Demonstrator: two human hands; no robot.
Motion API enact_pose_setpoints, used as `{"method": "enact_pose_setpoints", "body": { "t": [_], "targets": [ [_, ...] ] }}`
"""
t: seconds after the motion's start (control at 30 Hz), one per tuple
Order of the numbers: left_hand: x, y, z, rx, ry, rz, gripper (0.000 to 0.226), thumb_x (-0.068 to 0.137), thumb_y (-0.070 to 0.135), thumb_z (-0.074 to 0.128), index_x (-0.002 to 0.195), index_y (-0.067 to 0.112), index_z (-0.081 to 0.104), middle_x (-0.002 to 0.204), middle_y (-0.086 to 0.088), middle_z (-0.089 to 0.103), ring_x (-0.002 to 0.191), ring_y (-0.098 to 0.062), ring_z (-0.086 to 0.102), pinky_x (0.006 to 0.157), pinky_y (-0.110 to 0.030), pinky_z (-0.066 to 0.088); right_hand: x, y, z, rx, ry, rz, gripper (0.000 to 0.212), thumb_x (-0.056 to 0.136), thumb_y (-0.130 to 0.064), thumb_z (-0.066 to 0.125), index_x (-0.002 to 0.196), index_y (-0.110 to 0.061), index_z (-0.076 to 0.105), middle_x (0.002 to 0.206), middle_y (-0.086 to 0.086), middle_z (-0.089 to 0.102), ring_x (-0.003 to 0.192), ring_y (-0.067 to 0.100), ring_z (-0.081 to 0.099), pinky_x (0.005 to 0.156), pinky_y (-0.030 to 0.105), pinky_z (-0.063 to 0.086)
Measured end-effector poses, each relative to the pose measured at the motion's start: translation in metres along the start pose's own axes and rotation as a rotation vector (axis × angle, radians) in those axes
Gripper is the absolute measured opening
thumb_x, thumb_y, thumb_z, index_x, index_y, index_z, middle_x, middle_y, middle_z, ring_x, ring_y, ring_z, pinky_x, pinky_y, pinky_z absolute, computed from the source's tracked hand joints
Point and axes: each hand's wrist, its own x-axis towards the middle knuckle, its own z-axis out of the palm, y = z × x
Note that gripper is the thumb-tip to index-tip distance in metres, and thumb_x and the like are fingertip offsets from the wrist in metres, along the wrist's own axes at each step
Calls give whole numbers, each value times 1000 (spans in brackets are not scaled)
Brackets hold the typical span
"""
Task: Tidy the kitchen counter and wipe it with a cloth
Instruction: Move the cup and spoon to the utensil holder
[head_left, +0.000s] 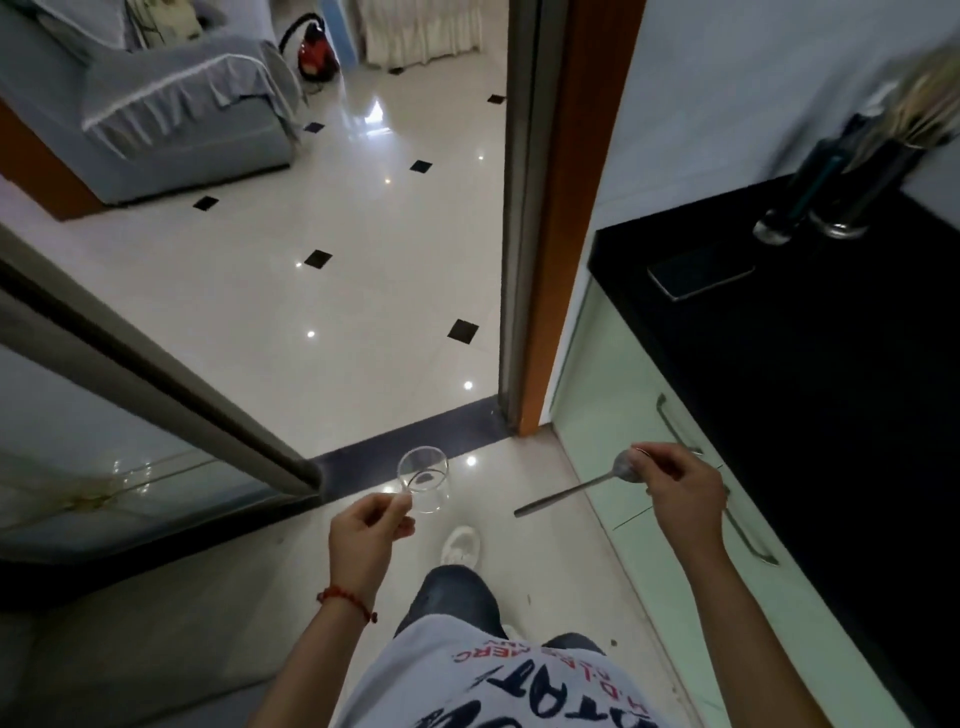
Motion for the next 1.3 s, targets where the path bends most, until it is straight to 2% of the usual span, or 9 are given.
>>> {"method": "enact_pose_setpoints", "body": {
  "t": [0.07, 0.17, 0.4, 0.6, 0.77, 0.83, 0.97, 1.1, 1.3],
  "targets": [
    [30, 16, 20, 6, -63, 2, 11, 81, 8, 62, 71, 12, 66, 72, -13, 64, 67, -21, 62, 53, -13, 53, 20, -3, -1, 41, 75, 33, 13, 77, -4, 67, 70, -14, 70, 62, -8, 71, 63, 3, 65, 65, 13, 55],
    [77, 42, 54, 59, -194, 34, 10, 81, 10, 62, 72, 11, 66, 71, -12, 65, 66, -18, 62, 53, -13, 53, 47, -8, -3, 74, 191, 51, 23, 78, -3, 66, 63, -21, 67, 58, -17, 69, 59, -4, 62, 56, 3, 45],
    [160, 132, 154, 282, -545, 208, 15, 81, 14, 64, 69, 6, 68, 63, -8, 64, 55, -3, 58, 52, -12, 47, 89, -12, -22, 94, 523, 142, 27, 80, -4, 66, 70, -29, 65, 58, -26, 67, 57, -7, 63, 54, 3, 45],
    [179, 180, 244, 319, -823, 259, 20, 84, -2, 56, 65, 5, 58, 60, -8, 56, 44, 2, 56, 44, -5, 42, 92, -11, -42, 108, 769, 260, 22, 80, -9, 67, 73, -30, 66, 62, -27, 68, 60, -8, 63, 53, 3, 47],
    [195, 183, 319, 377, -973, 221, 10, 82, 9, 62, 72, 9, 65, 61, 1, 66, 57, -5, 62, 64, -16, 52, 93, -11, -71, 114, 947, 338, 21, 81, -9, 66, 74, -29, 67, 64, -27, 68, 63, -8, 63, 55, 5, 49],
    [191, 184, 348, 354, -1013, 201, 9, 81, 9, 63, 74, 12, 66, 65, -1, 67, 57, -4, 64, 66, -20, 54, 101, -9, -86, 111, 981, 365, 21, 80, -10, 66, 74, -30, 68, 65, -22, 70, 65, -8, 63, 58, 7, 50],
    [182, 188, 408, 326, -1036, 201, 7, 82, 6, 62, 77, 6, 67, 68, -9, 67, 53, -6, 65, 56, -12, 54, 127, -6, -119, 41, 990, 349, 13, 82, -11, 65, 84, -23, 70, 79, -13, 68, 70, -12, 62, 67, 18, 55],
    [175, 193, 465, 293, -1012, 159, 16, 81, 4, 63, 68, 12, 65, 52, 1, 67, 48, -6, 63, 51, -14, 54, 161, -3, -153, 41, 971, 361, 12, 81, -11, 66, 91, -16, 71, 82, -11, 68, 75, 1, 65, 73, 25, 53],
    [167, 202, 549, 304, -1020, 134, 10, 82, 12, 62, 73, 15, 66, 74, -6, 66, 65, -15, 63, 64, -23, 54, 204, -5, -186, 65, 936, 428, 14, 82, -11, 63, 93, -20, 67, 84, -14, 65, 82, 3, 61, 75, 21, 49]
  ]
}}
